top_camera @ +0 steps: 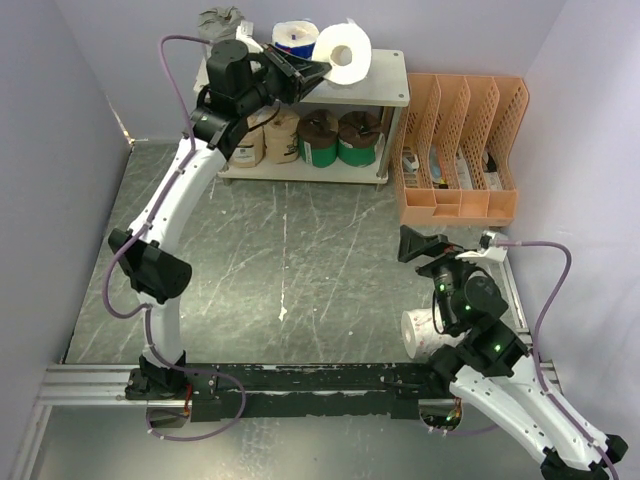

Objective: Place and organize the paper towels onto the shelf

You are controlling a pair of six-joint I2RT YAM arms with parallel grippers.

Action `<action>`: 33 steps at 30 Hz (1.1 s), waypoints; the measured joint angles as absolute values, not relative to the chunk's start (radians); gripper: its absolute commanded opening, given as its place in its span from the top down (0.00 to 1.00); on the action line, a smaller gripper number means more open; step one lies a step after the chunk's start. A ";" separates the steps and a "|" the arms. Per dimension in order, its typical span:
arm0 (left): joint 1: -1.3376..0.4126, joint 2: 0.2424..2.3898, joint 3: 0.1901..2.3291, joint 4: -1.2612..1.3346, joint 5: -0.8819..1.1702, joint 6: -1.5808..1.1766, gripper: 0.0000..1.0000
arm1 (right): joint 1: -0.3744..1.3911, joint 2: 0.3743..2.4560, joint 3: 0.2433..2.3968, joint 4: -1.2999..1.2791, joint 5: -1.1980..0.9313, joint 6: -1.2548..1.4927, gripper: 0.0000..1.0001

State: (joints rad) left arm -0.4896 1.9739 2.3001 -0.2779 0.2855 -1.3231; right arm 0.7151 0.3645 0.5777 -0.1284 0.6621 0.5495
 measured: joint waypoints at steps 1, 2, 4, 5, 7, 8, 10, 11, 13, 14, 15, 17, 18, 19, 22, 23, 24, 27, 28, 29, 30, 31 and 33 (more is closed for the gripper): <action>-0.493 1.985 2.304 -0.247 0.276 -1.340 0.93 | 0.715 0.359 0.569 -0.133 0.662 0.554 0.00; -0.494 1.991 2.304 -0.231 0.270 -1.348 0.93 | 0.715 0.356 0.563 -0.136 0.662 0.559 0.00; -0.494 2.014 2.304 -0.196 0.252 -1.363 0.93 | 0.715 0.353 0.554 -0.141 0.662 0.566 0.00; -0.494 2.027 2.304 -0.184 0.244 -1.367 0.93 | 0.715 0.352 0.551 -0.144 0.662 0.569 0.00; -0.494 2.054 2.304 -0.163 0.226 -1.370 0.93 | 0.715 0.352 0.549 -0.146 0.662 0.577 0.00; -0.494 2.068 2.304 -0.154 0.219 -1.370 0.93 | 0.715 0.352 0.549 -0.147 0.662 0.580 0.00; -0.494 2.098 2.305 -0.142 0.202 -1.369 0.93 | 0.715 0.352 0.549 -0.148 0.662 0.583 0.00; -0.494 2.109 2.305 -0.141 0.197 -1.369 0.93 | 0.715 0.352 0.549 -0.148 0.662 0.583 0.00; -0.493 2.130 2.305 -0.128 0.179 -1.370 0.93 | 0.715 0.350 0.549 -0.149 0.662 0.583 0.00; -0.493 2.138 2.306 -0.115 0.175 -1.368 0.93 | 0.715 0.350 0.549 -0.148 0.662 0.583 0.00; -0.493 2.143 2.310 -0.104 0.166 -1.363 0.93 | 0.715 0.348 0.549 -0.149 0.663 0.583 0.00; -0.493 2.143 2.310 -0.099 0.154 -1.352 0.93 | 0.715 0.348 0.549 -0.149 0.662 0.582 0.00; -0.493 2.143 2.310 -0.094 0.149 -1.344 0.93 | 0.715 0.348 0.549 -0.148 0.662 0.580 0.00; -0.493 2.143 2.310 -0.089 0.145 -1.340 0.87 | 0.715 0.348 0.549 -0.148 0.662 0.579 0.00; -0.493 2.143 2.310 -0.079 0.137 -1.322 0.08 | 0.715 0.349 0.549 -0.148 0.662 0.575 0.00; -0.493 2.143 2.310 -0.074 0.136 -1.309 0.00 | 0.715 0.350 0.549 -0.148 0.662 0.573 0.00; -0.493 2.143 2.310 -0.067 0.134 -1.303 0.01 | 0.715 0.350 0.549 -0.148 0.662 0.571 0.00; -0.493 2.139 2.310 -0.026 0.132 -1.282 0.01 | 0.715 0.354 0.549 -0.148 0.662 0.565 0.00; -0.493 2.134 2.310 -0.019 0.132 -1.272 0.01 | 0.715 0.356 0.550 -0.148 0.662 0.564 0.00; -0.493 2.128 2.310 -0.011 0.132 -1.260 0.01 | 0.715 0.358 0.550 -0.149 0.662 0.562 0.00; -0.493 2.120 2.310 -0.003 0.132 -1.248 0.01 | 0.715 0.359 0.550 -0.149 0.662 0.561 0.00; -0.493 2.110 2.310 0.002 0.132 -1.236 0.01 | 0.715 0.360 0.552 -0.152 0.662 0.561 0.00; -0.493 2.083 2.307 0.012 0.135 -1.209 0.01 | 0.715 0.363 0.559 -0.162 0.662 0.561 0.00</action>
State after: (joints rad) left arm -0.4927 2.0827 2.3070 0.0120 0.1349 -1.2095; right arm 0.7151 0.3626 0.5594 -0.1623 0.6621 0.5613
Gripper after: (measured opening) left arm 0.990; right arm 0.999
